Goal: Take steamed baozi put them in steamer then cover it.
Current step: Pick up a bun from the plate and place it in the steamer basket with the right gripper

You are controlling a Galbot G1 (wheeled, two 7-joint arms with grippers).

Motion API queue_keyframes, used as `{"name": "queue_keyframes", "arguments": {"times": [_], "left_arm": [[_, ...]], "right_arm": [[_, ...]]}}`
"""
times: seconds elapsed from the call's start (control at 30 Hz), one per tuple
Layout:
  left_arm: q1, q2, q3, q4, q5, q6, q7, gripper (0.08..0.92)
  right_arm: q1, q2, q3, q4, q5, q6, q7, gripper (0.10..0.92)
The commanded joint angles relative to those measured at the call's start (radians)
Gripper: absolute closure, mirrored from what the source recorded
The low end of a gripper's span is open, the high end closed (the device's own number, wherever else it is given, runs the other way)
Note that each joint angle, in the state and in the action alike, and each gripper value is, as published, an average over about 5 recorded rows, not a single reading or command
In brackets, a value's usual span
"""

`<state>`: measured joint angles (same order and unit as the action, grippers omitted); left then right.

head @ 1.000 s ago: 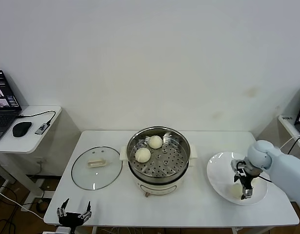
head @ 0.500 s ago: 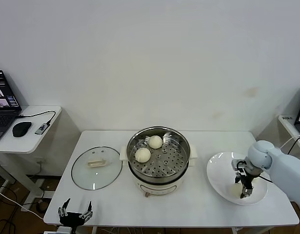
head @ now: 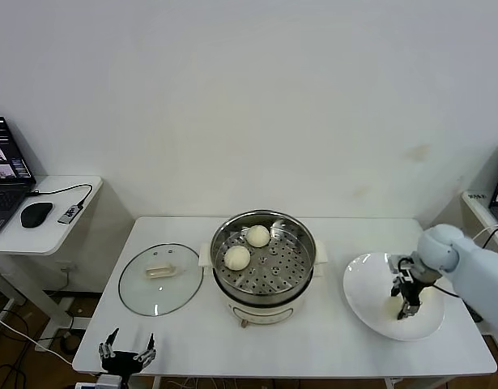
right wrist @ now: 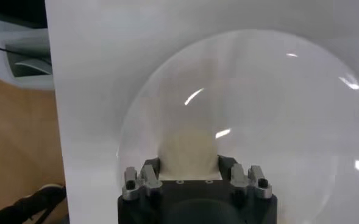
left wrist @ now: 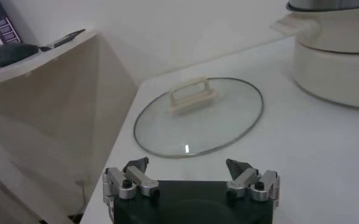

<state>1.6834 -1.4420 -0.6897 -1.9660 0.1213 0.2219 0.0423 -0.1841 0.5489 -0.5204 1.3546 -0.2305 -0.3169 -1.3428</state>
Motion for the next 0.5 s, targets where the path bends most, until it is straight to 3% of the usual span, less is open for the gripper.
{"name": "queue_keyframes", "arguments": {"times": [0.03,0.23,0.5], "left_arm": [[-0.017,0.001,0.001,0.001,-0.003,0.001,-0.002,0.177],[-0.012,0.001,-0.006,-0.011,-0.016,-0.001,-0.01,0.177],[-0.006,0.002,-0.028,-0.026,-0.041,-0.004,-0.022,0.177]], "right_arm": [[0.285,-0.007,-0.12,0.042,0.117,-0.003,-0.024,0.431],[0.585,0.16,-0.305,0.0,0.217,-0.011,-0.045,0.431],[0.737,0.426,-0.391,-0.153,0.314,0.072,-0.084,0.431]]}}
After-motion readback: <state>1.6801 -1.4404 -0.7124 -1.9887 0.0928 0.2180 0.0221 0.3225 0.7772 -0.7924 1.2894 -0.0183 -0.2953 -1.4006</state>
